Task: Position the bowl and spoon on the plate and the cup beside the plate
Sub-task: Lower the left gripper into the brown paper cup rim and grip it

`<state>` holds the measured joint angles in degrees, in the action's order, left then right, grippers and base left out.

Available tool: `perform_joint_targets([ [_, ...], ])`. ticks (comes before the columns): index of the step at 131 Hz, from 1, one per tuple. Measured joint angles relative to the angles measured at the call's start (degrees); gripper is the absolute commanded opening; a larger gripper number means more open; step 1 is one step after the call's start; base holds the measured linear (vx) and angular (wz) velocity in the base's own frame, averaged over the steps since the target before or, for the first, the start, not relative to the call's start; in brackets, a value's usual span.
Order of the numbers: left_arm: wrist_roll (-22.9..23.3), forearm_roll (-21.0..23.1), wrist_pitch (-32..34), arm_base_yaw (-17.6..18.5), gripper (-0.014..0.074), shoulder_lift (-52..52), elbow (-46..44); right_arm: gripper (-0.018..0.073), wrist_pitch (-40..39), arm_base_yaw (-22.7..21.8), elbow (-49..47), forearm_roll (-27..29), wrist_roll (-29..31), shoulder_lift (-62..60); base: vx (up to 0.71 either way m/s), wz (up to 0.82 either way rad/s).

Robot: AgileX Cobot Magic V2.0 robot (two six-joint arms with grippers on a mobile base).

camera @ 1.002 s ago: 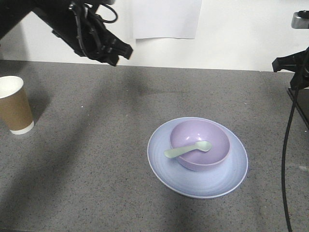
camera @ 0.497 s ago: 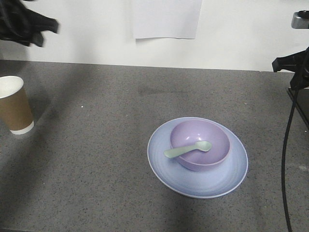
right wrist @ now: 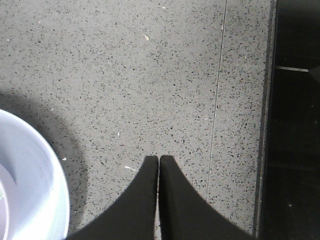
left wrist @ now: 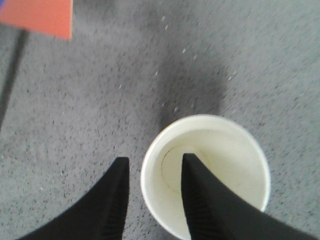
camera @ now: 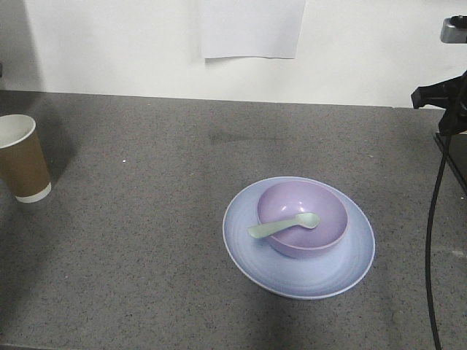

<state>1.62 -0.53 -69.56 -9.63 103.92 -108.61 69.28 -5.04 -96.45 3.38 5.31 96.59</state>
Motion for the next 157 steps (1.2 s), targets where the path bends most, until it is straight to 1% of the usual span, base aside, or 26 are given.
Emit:
perform_joint_targets([
  [27, -0.38, 0.11, 0.91, -1.02, 0.0279, 0.11, 2.13, -0.0008, 0.00, 0.00, 0.00, 0.00, 0.00, 0.00, 0.00, 0.00],
  [54, -0.38, 0.16, 1.05, -2.38, 0.0337, 1.01, 2.13, -0.0008, 0.00, 0.00, 0.00, 0.00, 0.00, 0.00, 0.00, 0.00],
  [70, -0.38, 1.43, 1.19, -2.73, 0.0363, 1.87, 2.13, -0.0008, 0.00, 0.00, 0.00, 0.00, 0.00, 0.00, 0.00, 0.00],
  [86, -0.38, 2.77, 1.44, -2.77, 0.0366, 2.81, 2.13, -0.0008, 0.04, 0.00, 0.00, 0.00, 0.00, 0.00, 0.00, 0.00],
  [115, -0.77, 3.93, 1.57, -2.77, 0.0366, 4.62, 2.18, -0.0008, 0.11, 0.00, 0.00, 0.00, 0.00, 0.00, 0.00, 0.00],
  [125, -1.62, 4.26, 1.52, -2.77, 0.0361, 5.39, 2.30, -0.0008, 0.17, 0.00, 0.00, 0.00, 0.00, 0.00, 0.00, 0.00],
  [141, -1.62, 4.41, 1.52, -2.77, 0.0335, 6.45, 2.60, -0.0008, 0.44, 0.00, 0.00, 0.00, 0.00, 0.00, 0.00, 0.00],
  [149, -1.62, 4.41, 1.52, -2.77, 0.0298, 7.02, 2.60, -0.0008, 0.44, 0.00, 0.00, 0.00, 0.00, 0.00, 0.00, 0.00],
  [157, -1.62, 4.41, 1.58, -2.77, 0.0240, 7.38, 2.66, -0.0008, 0.44, 0.00, 0.00, 0.00, 0.00, 0.00, 0.00, 0.00],
])
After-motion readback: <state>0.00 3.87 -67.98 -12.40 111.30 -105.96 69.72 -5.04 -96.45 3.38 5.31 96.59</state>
